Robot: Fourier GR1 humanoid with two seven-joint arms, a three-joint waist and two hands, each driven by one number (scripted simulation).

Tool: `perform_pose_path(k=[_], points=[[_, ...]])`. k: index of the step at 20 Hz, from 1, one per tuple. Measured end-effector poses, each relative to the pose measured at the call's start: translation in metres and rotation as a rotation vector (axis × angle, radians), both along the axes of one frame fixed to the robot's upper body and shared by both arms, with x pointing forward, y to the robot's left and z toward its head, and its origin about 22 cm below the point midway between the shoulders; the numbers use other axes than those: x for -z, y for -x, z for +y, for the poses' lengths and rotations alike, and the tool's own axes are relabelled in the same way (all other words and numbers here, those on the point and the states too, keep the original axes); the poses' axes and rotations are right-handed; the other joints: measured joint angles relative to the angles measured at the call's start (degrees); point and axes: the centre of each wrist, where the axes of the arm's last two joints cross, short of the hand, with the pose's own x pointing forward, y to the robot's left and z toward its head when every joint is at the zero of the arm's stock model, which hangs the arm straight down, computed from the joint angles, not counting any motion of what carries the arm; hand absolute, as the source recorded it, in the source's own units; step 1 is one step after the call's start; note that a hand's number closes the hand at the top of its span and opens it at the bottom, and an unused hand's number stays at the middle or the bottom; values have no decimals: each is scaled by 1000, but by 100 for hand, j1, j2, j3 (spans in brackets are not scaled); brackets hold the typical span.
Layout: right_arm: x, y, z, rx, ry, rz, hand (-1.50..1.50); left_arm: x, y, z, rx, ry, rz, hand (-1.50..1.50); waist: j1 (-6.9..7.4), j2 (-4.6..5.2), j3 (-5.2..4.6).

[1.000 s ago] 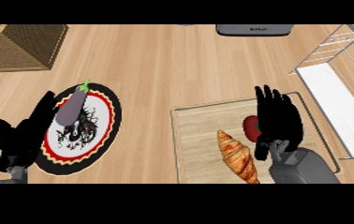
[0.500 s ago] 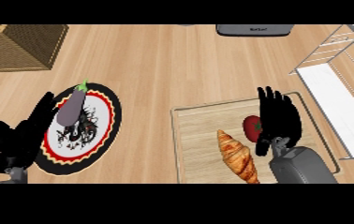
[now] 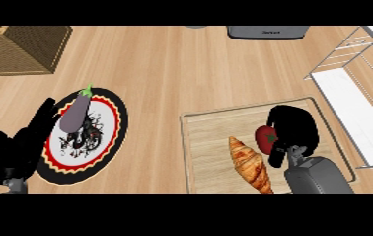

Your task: Pick the tomato from the tray and place it in the tiered shelf

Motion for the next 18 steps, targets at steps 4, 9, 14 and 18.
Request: perform_pose_path(k=[4,9,14,18], points=[[3,-3,0,-31,17,-30,150,-7,-9,-3,1,2,5,0,5,-20,-18],[-5,5,1,-63,55,-87,150,-5,-10,1,1,-6,4,0,-12,14,16],[-16,-22,-12,252,12,-188,150,-6,-9,-2,10,1,2,0,26,59,40],[-33,-46,-19,524,-38,-288,150,-1,-6,-5,16,4,1,0,76,82,46]])
